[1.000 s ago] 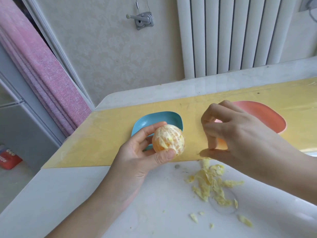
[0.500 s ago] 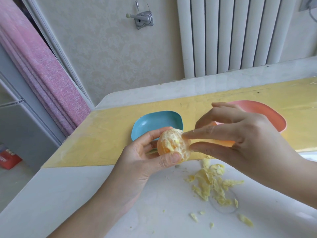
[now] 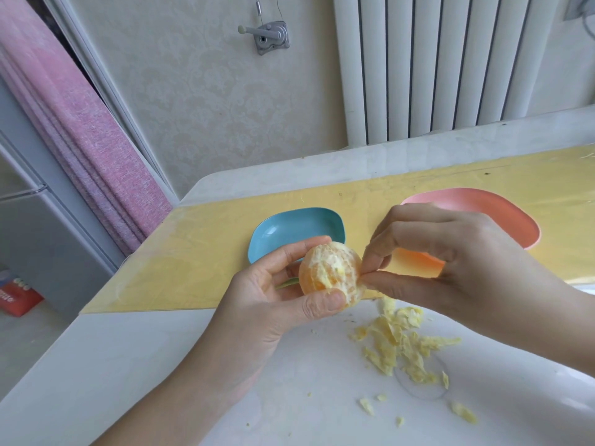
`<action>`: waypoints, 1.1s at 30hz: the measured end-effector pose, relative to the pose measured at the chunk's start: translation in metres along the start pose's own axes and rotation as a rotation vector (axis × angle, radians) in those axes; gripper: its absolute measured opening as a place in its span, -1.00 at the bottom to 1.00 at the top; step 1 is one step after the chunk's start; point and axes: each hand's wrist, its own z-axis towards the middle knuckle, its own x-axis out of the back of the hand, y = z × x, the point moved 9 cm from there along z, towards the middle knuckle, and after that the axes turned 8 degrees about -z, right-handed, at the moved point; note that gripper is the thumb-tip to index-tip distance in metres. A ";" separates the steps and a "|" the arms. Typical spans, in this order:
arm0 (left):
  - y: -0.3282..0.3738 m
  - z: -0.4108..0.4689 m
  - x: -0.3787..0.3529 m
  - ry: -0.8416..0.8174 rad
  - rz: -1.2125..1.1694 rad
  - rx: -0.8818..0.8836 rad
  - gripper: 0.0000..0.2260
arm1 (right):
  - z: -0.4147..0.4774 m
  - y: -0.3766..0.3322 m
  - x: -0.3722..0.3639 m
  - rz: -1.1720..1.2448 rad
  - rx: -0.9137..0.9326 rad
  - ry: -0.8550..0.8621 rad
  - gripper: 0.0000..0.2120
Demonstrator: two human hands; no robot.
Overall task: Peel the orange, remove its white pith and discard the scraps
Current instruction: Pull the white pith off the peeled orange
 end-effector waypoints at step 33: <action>0.012 -0.003 0.005 0.079 0.091 -0.066 -0.56 | -0.005 -0.005 0.013 -0.083 -0.032 0.169 -0.81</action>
